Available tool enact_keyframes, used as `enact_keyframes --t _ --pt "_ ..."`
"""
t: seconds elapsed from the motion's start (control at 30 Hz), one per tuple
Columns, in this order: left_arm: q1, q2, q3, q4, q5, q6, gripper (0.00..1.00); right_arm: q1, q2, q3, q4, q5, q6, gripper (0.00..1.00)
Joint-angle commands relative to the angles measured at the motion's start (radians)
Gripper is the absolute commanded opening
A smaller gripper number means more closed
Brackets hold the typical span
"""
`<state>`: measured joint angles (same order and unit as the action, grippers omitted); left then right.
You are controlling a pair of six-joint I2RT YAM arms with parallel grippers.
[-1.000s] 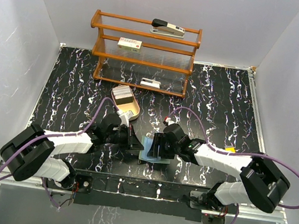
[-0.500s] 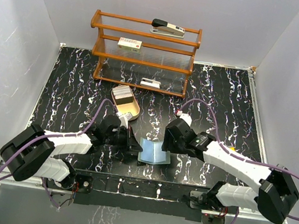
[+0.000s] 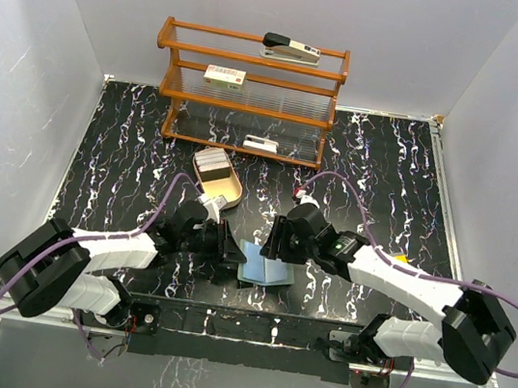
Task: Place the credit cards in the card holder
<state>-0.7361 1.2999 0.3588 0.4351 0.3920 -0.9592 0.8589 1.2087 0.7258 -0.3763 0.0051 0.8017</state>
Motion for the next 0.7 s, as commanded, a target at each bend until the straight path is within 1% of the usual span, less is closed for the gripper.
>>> enact_keyframes --t 0.0,0.1,0.17,0.23,0.3,0.4,0.5,0.57,0.67 --pt "-0.003 -0.086 0.004 -0.077 -0.068 -0.010 0.28 0.009 0.074 -0.006 0.113 -0.050 0.006 0.49" --pt "-0.003 -0.180 0.038 -0.228 -0.155 0.004 0.49 0.015 0.110 0.007 0.101 -0.025 0.005 0.52" --pt "-0.002 -0.238 0.081 -0.356 -0.221 0.015 0.58 0.015 0.126 0.001 0.122 -0.032 0.004 0.53" --pt "0.003 -0.270 0.134 -0.473 -0.278 0.034 0.63 0.017 0.151 0.001 0.127 -0.046 0.000 0.54" --pt "0.009 -0.280 0.193 -0.587 -0.339 0.053 0.65 0.023 0.173 0.001 0.120 -0.040 -0.002 0.54" --pt "0.021 -0.258 0.286 -0.758 -0.444 0.094 0.65 0.032 0.179 -0.002 0.118 -0.026 -0.003 0.55" --pt "0.070 -0.224 0.381 -0.873 -0.504 0.179 0.63 0.035 0.187 0.010 0.103 -0.004 -0.009 0.55" --pt "0.121 -0.200 0.439 -0.886 -0.469 0.306 0.61 0.034 0.199 0.029 0.073 0.022 -0.019 0.55" --pt "0.189 -0.158 0.517 -0.909 -0.439 0.480 0.62 0.035 0.210 0.050 0.057 0.028 -0.049 0.55"
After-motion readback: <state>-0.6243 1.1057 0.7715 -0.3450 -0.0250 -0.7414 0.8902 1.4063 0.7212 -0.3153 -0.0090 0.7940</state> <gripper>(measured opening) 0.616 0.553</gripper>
